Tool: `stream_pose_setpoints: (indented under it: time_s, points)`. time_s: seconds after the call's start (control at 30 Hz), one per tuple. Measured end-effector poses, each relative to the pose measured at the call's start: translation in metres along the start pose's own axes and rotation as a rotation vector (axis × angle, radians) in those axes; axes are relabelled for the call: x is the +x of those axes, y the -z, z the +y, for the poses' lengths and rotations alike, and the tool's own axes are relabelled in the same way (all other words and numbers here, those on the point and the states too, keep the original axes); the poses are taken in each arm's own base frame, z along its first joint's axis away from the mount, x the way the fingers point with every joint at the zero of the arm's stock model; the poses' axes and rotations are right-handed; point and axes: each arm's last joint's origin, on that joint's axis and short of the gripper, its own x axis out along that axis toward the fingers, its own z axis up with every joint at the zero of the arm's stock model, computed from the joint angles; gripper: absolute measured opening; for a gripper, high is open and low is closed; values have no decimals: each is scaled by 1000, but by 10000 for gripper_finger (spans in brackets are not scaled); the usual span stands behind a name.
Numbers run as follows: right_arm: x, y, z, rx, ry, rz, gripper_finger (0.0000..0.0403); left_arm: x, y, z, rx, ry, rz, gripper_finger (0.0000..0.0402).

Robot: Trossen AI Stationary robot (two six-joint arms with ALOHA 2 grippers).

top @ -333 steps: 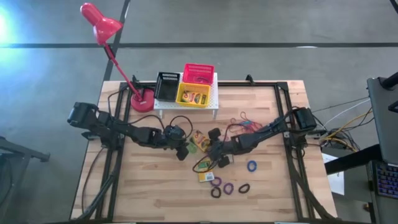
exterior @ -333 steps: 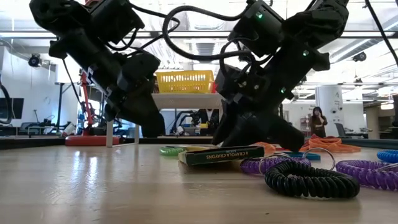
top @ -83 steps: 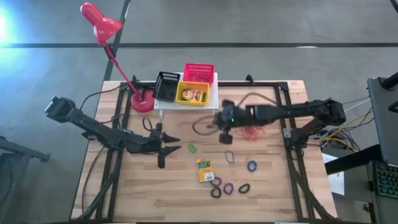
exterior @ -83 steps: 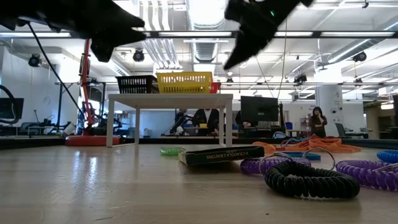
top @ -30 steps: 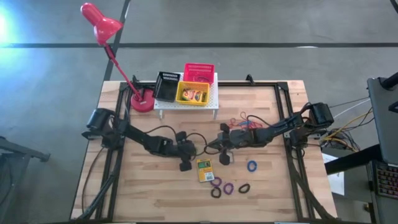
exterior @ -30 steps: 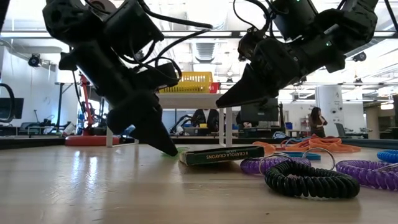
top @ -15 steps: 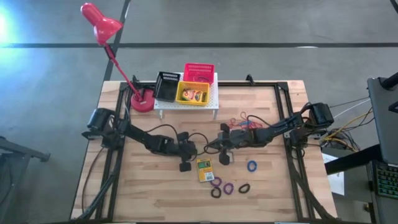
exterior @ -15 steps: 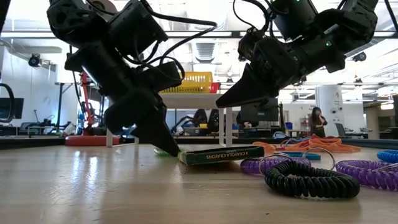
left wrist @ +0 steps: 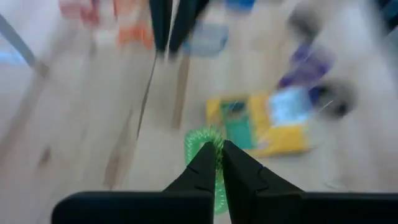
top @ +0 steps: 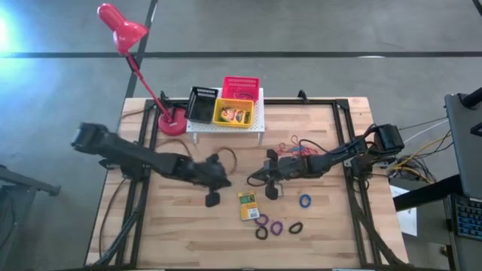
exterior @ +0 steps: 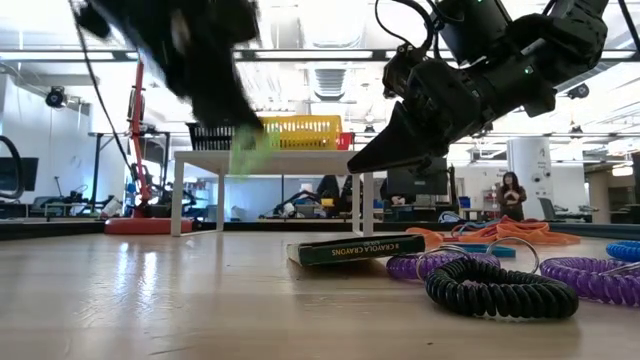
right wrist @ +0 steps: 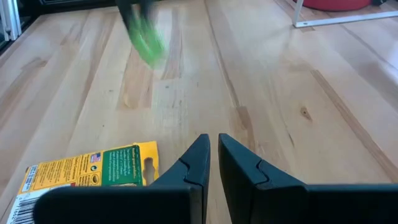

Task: Pick & Place Office Desk Supplies
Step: Put the green spring keychain into the black bin on the shelf

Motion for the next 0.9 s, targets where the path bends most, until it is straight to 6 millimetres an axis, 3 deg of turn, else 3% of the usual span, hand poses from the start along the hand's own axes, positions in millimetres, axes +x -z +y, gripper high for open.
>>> stream_pose_setpoints:
  time_s: [0.23, 0.37, 0.47, 0.7, 0.9]
  points:
    - [0, -2, 0, -12, -3, -20, 31, -74, -36, 25, -73, -76, -300, 18]
    - [0, -4, 1, -21, -7, -42, 31, -99, -46, 59, -64, -239, -397, 15]
    - [0, -5, 1, -19, -10, -56, 31, -112, -57, 91, -73, -385, -351, 12]
    - [0, -7, 1, -4, -14, -77, 31, -125, -89, 169, -116, -654, -55, 10]
    - [0, -8, 2, 17, -17, -83, 31, -100, -94, 214, -45, -762, 272, 14]
